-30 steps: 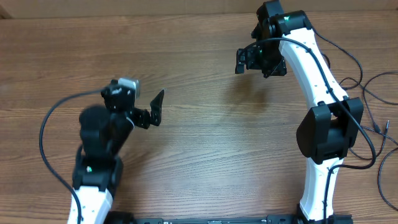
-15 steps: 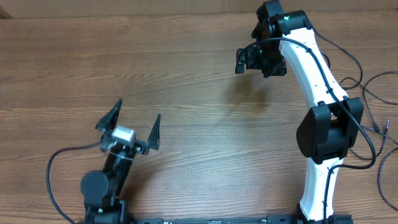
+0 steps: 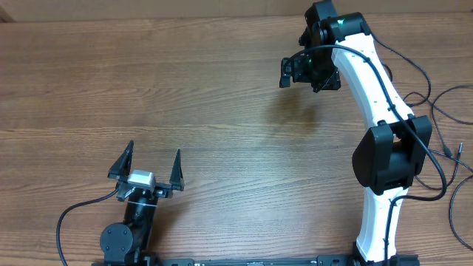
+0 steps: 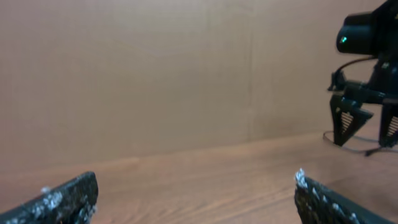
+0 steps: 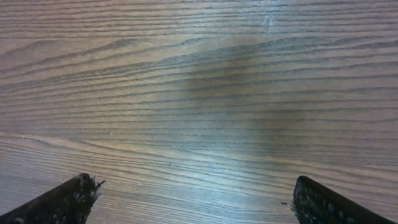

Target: Untangle cables

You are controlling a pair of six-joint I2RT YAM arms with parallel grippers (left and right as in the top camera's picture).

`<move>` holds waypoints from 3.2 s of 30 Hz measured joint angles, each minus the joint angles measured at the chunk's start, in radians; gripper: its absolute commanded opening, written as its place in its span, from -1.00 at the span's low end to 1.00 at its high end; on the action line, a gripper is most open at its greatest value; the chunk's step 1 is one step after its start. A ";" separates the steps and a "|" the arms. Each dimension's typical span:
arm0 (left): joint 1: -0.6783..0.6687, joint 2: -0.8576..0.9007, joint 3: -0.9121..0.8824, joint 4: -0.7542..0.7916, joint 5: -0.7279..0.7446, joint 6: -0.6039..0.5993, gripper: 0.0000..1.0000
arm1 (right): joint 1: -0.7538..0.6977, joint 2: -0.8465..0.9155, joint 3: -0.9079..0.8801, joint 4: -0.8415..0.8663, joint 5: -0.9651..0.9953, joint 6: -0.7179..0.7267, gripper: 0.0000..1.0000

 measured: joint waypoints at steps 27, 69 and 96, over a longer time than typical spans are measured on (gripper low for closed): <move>0.008 -0.086 0.000 -0.338 -0.139 -0.056 1.00 | 0.000 0.000 0.000 0.000 0.000 0.000 1.00; 0.008 -0.086 0.000 -0.338 -0.139 -0.056 0.99 | -0.021 0.000 0.000 -0.008 0.002 0.000 1.00; 0.008 -0.087 0.000 -0.338 -0.139 -0.055 0.99 | -0.021 -0.907 -0.469 0.376 0.125 0.004 1.00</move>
